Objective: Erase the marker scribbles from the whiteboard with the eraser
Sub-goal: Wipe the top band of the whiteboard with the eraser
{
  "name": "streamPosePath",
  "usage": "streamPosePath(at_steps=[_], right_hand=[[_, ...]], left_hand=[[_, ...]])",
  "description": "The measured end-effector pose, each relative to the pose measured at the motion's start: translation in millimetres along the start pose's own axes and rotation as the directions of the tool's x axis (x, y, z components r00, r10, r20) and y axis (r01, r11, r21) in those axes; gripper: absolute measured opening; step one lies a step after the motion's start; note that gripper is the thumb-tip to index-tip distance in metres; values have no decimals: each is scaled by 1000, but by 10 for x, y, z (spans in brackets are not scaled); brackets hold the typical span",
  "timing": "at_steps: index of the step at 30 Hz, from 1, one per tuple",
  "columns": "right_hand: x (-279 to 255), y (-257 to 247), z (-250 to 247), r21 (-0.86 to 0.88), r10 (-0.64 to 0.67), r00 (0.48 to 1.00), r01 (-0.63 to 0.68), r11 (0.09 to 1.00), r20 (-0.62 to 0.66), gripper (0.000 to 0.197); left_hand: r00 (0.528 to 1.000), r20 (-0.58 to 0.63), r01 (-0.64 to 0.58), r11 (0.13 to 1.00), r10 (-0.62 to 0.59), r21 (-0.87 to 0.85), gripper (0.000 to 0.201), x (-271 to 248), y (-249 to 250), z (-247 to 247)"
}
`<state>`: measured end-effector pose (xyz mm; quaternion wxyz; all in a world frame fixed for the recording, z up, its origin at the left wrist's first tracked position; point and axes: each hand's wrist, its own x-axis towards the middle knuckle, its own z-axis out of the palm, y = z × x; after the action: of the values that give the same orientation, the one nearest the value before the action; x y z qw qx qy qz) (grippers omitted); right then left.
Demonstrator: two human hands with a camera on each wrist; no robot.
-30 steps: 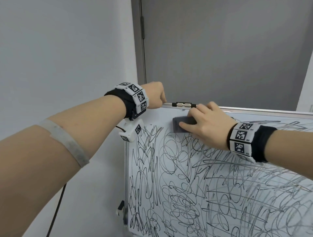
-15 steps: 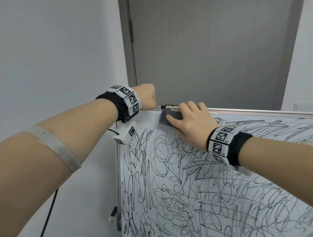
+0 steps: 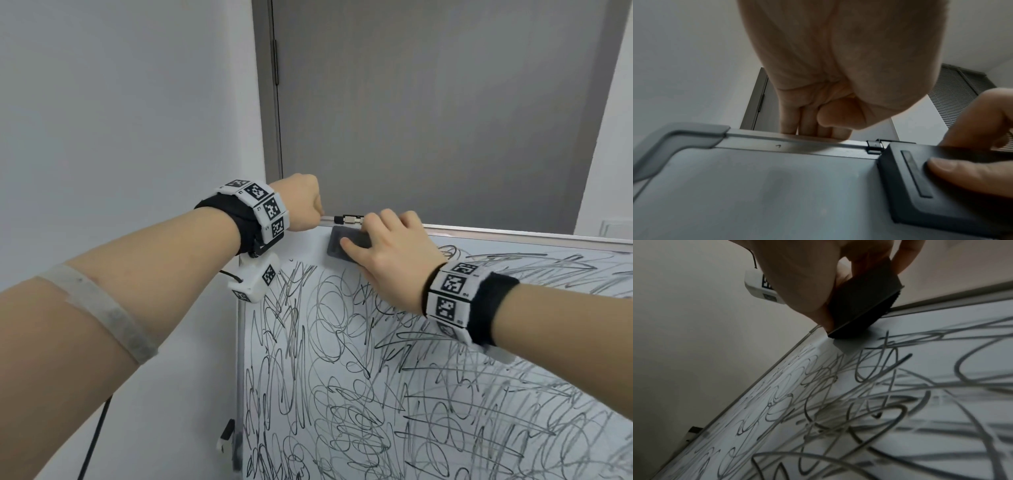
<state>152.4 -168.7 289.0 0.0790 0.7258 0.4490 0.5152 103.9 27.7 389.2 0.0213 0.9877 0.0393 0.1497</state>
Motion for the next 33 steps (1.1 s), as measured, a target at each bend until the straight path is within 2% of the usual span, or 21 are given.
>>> streamPosePath(at_steps=[4, 7, 15, 16, 19, 21, 24, 26, 29, 33], right_hand=[[-113, 156, -72, 2, -6, 1000, 6, 1000, 17, 53], [-306, 397, -151, 13, -17, 1000, 17, 1000, 16, 51], [-704, 655, -185, 26, -7, 1000, 7, 1000, -17, 42], [-682, 634, -179, 36, -12, 1000, 13, 999, -20, 41], [-566, 538, -163, 62, -25, 999, 27, 998, -21, 40], [-497, 448, -137, 76, -26, 1000, 27, 997, -17, 43], [-500, 401, -123, 94, -27, 1000, 26, 995, 10, 45], [-593, 486, -141, 83, -40, 999, 37, 996, 31, 45], [-793, 697, -195, 61, -41, 998, 39, 997, 41, 41], [-848, 704, -256, 65, -22, 999, 20, 998, 40, 39]], left_hand=[[1000, -17, -23, 1000, 23, -13, 41, -23, 21, 28], [1000, 3, 2, 1000, -2, -13, 16, 19, 28, 45], [998, 49, 44, 999, -45, 25, 14, 94, 101, -14], [998, 44, 36, 999, -36, 11, 15, 97, 159, -28], [998, -18, -60, 996, 59, -66, 37, 122, 390, -68], [992, -52, -117, 986, 112, -115, 42, 144, 582, -75], [982, 27, -178, 961, 187, -211, 39, 163, 842, -50], [965, 105, -222, 962, 240, -158, 32, 165, 946, -22], [979, 81, -184, 982, 187, -40, 29, 194, 981, 9], [983, 72, -162, 984, 167, -69, 28, 218, 984, 31]])
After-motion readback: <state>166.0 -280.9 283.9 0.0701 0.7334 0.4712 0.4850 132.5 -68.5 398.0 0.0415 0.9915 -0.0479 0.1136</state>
